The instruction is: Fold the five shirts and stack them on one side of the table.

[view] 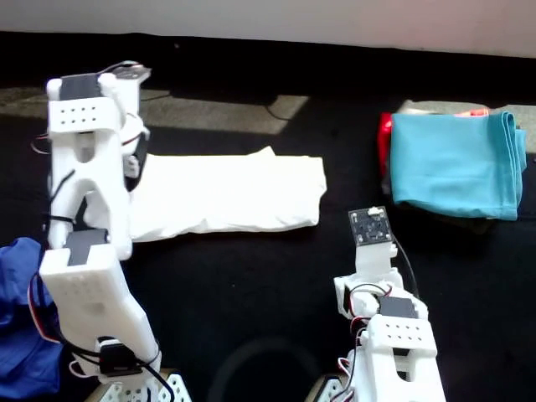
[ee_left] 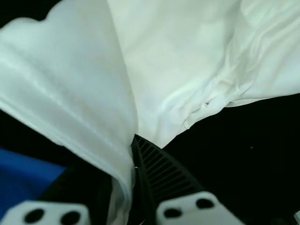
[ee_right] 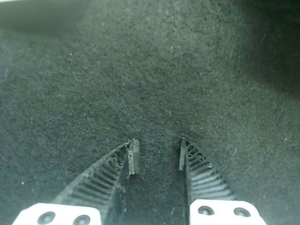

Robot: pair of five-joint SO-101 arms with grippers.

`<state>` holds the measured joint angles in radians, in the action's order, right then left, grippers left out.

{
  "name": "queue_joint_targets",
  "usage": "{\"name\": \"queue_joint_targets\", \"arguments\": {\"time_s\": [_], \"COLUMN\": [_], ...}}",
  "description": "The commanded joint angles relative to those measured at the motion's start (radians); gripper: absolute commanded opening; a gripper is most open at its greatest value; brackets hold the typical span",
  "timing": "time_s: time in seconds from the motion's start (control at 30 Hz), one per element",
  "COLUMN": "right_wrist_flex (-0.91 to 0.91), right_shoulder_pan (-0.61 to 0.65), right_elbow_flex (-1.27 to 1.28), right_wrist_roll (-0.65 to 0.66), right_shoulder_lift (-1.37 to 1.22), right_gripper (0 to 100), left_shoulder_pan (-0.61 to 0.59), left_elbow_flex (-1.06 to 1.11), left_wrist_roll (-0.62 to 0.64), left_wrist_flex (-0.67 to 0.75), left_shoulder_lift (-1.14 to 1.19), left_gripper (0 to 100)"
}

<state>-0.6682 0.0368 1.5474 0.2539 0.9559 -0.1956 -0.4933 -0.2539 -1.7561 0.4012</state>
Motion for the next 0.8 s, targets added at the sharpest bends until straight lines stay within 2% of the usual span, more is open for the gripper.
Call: {"name": "queue_joint_targets", "arguments": {"time_s": [0.0, 0.43, 0.77], "right_wrist_flex": [0.015, 0.015, 0.015], "right_shoulder_pan": [-0.027, -0.028, -0.028], "right_elbow_flex": [0.013, 0.013, 0.013], "right_wrist_roll": [0.002, 0.000, 0.000], "right_shoulder_lift": [0.002, 0.002, 0.002], "right_gripper": [15.2, 15.2, 15.2], "left_shoulder_pan": [0.110, 0.423, 0.565], "left_elbow_flex": [0.012, -0.050, -0.065], "left_wrist_roll": [0.000, 0.000, 0.000], "left_wrist_flex": [-0.012, -0.009, 0.153], "left_shoulder_lift": [-0.127, -0.143, -0.104], "left_gripper": [1, 1, 1]}}
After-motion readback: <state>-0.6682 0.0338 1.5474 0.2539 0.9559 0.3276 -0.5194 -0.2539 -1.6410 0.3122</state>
